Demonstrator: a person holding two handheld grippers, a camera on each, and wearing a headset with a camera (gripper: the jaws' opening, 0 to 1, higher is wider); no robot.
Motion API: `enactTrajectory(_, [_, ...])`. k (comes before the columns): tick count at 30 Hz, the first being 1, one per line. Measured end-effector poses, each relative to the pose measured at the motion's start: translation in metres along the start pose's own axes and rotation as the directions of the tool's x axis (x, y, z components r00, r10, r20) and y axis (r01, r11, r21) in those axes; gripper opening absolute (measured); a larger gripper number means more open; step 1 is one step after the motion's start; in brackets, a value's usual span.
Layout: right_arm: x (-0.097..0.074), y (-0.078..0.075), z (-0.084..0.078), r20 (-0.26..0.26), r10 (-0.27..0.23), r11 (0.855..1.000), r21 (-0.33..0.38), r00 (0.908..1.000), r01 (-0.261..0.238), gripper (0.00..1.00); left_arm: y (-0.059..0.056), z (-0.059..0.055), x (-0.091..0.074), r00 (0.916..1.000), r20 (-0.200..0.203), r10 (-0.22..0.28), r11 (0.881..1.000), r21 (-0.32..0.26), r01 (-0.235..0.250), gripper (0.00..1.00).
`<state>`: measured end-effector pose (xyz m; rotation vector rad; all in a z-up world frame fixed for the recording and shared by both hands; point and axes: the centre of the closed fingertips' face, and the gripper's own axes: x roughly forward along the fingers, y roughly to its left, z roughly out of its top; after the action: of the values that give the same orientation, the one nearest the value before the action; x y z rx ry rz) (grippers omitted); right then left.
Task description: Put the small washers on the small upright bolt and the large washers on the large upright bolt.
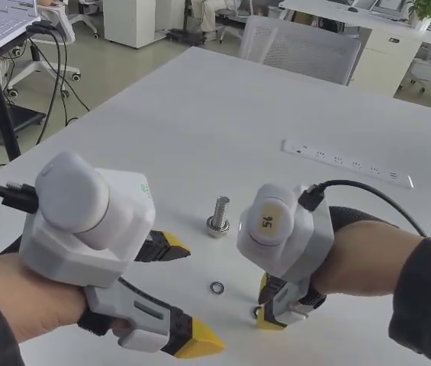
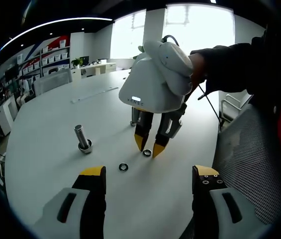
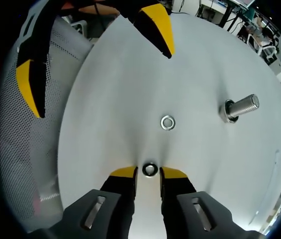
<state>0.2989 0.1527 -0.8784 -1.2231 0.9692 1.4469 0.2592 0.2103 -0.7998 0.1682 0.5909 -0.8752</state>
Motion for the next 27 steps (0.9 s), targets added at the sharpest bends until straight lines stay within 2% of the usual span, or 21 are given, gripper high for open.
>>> enactTrajectory(5, [0.0005,-0.0014,-0.0007,-0.003,-0.004,1.0,-0.01,1.0,0.004,0.15,-0.0002,-0.0009,-0.0002,1.0,-0.001,0.0,1.0,0.002,0.0,0.7])
enactTrajectory(27, [-0.0014,-0.0014,-0.0026,-0.009,0.0,1.0,-0.022,1.0,0.0,0.14,-0.0016,-0.0013,-0.0006,1.0,-0.004,0.003,1.0,-0.001,-0.003,0.69])
